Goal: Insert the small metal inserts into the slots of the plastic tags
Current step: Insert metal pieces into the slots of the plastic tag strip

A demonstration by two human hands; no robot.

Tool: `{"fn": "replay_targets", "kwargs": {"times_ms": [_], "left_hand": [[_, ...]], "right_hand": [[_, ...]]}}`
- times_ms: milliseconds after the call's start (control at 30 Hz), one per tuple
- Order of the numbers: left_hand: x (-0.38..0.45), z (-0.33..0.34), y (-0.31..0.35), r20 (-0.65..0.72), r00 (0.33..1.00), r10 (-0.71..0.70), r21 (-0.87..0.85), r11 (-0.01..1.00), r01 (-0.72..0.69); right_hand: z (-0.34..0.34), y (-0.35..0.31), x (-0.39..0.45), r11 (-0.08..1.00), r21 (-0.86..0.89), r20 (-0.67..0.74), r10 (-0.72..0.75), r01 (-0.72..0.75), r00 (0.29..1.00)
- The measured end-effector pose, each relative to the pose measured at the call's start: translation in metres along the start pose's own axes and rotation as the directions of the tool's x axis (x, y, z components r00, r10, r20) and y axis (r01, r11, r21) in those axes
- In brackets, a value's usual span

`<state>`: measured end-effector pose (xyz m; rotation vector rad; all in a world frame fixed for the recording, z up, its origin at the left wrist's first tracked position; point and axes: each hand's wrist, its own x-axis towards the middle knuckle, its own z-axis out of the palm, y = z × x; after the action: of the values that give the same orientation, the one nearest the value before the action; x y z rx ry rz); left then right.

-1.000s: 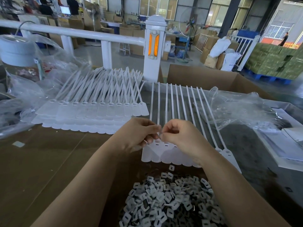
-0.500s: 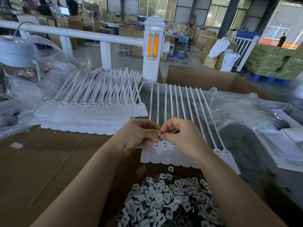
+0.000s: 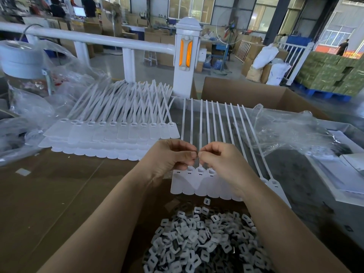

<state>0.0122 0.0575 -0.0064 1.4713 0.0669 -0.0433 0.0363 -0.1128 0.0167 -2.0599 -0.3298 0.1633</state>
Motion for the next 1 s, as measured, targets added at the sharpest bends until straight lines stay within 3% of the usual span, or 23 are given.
{"fn": "replay_targets", "kwargs": {"times_ms": [200, 300, 767, 1000], "left_hand": [[0.001, 0.000, 0.002, -0.005, 1.000, -0.016, -0.024, 1.000, 0.016], [0.003, 0.001, 0.001, -0.055, 0.998, -0.018, 0.077, 0.997, 0.022], [0.000, 0.006, 0.004, -0.021, 0.998, 0.066, 0.458, 0.888, -0.049], [0.005, 0.011, -0.008, -0.226, 0.973, -0.039, 0.524, 0.837, 0.155]], "right_hand": [[0.000, 0.002, 0.002, 0.998, 0.045, 0.011, 0.046, -0.046, 0.999], [-0.001, 0.003, 0.003, 0.998, 0.039, 0.012, 0.050, -0.050, 0.999], [0.000, 0.007, 0.005, 0.987, -0.160, 0.040, -0.011, 0.017, 0.999], [-0.002, 0.013, 0.006, 0.968, -0.241, 0.103, 0.101, -0.074, 0.989]]}}
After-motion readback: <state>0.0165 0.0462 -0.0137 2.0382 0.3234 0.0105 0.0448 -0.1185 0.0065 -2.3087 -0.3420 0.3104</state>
